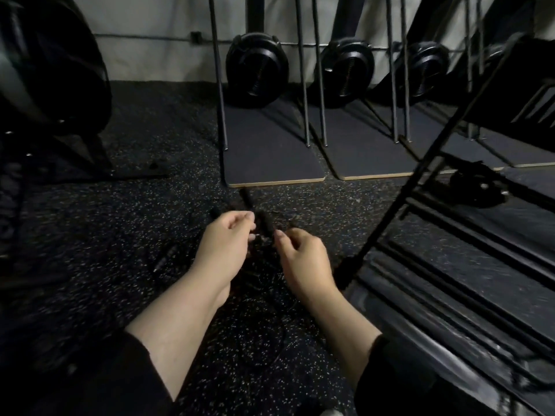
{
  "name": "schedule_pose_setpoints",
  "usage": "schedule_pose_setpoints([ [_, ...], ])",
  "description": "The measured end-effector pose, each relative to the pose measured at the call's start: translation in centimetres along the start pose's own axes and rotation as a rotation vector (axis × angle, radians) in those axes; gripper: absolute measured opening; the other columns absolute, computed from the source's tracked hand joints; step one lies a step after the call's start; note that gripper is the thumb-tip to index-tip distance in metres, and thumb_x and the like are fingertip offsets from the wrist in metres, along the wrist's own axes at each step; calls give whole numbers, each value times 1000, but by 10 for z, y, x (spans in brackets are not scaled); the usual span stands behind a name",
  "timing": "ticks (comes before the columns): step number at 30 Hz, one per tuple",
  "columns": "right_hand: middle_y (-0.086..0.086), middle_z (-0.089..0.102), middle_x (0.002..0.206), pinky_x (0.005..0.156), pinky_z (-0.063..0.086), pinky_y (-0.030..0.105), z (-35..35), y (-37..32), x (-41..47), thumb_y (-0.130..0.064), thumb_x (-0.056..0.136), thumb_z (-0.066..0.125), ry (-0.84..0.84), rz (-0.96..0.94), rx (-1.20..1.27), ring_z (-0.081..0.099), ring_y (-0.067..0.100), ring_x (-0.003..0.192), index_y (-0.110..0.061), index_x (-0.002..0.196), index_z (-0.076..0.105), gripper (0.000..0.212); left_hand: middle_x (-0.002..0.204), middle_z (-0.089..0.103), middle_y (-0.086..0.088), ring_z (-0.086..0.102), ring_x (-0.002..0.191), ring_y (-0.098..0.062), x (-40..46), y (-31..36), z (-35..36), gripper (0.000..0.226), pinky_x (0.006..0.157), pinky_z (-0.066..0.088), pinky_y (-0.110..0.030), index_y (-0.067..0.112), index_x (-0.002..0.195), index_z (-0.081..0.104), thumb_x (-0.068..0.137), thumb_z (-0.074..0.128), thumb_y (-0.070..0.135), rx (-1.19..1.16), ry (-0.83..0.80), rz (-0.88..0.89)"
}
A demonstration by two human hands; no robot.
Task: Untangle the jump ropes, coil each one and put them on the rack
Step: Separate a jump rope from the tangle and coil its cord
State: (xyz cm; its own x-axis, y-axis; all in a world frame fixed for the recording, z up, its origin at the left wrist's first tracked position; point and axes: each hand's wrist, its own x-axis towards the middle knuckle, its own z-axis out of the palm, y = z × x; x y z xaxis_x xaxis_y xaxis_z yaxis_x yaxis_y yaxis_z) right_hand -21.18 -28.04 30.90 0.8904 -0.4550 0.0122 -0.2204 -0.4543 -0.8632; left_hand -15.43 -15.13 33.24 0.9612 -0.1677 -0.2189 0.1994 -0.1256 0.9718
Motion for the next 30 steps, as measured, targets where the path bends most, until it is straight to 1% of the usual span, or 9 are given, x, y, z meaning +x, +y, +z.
schedule_pose_setpoints([
  [2,-7,55,49,43,31,21,23,13,2,-36,103,58,-27,59,27,46,2,41,-22,69,58,37,110,73,8,69,105,-11,9,-17,-18,14,93,58,-42,35,104,67,105,53,36,-2,26,-23],
  [7,-1,55,53,48,32,28,76,59,9,-35,105,56,-93,193,50,45,12,45,-21,70,59,37,111,72,6,70,104,-12,37,-70,-60,13,85,59,-37,34,107,65,106,51,35,-13,94,-106],
  [14,11,69,73,56,46,42,146,138,25,-35,104,54,-287,397,-52,59,25,61,-13,83,67,33,103,76,1,73,93,-14,87,-151,-99,26,78,59,-34,20,121,66,107,49,33,-29,198,-264],
  [18,11,72,78,58,41,34,176,166,44,-33,102,55,-358,420,-145,65,29,68,-15,87,69,27,102,75,0,73,95,-16,118,-184,-109,22,86,61,-38,21,119,66,107,51,32,10,207,-335],
  [21,8,67,69,57,38,32,197,183,57,-33,102,55,-398,417,-174,57,23,60,-17,81,66,29,103,75,0,73,96,-16,138,-207,-115,22,87,61,-37,22,122,64,106,52,31,11,224,-343],
  [23,9,66,70,56,37,32,212,195,66,-30,101,54,-424,420,-199,61,30,64,-13,83,65,27,102,75,0,73,95,-16,148,-224,-118,20,86,61,-36,23,120,65,106,53,31,15,226,-362],
  [25,8,71,79,60,43,34,230,206,75,-29,101,53,-450,411,-199,68,33,76,-14,92,65,21,102,75,0,73,93,-16,154,-241,-122,20,81,59,-34,22,120,65,106,52,30,20,227,-387],
  [27,2,72,93,67,47,34,248,217,84,-30,102,54,-479,389,-217,68,22,78,-17,116,63,21,102,74,0,71,92,-15,159,-256,-126,21,76,58,-30,21,121,65,106,52,29,20,227,-404],
  [30,8,74,102,55,40,27,276,228,102,-31,104,51,-581,357,-227,56,6,52,-18,145,45,43,105,73,1,70,93,-13,167,-271,-133,20,77,57,-29,25,119,65,107,51,30,34,212,-387],
])
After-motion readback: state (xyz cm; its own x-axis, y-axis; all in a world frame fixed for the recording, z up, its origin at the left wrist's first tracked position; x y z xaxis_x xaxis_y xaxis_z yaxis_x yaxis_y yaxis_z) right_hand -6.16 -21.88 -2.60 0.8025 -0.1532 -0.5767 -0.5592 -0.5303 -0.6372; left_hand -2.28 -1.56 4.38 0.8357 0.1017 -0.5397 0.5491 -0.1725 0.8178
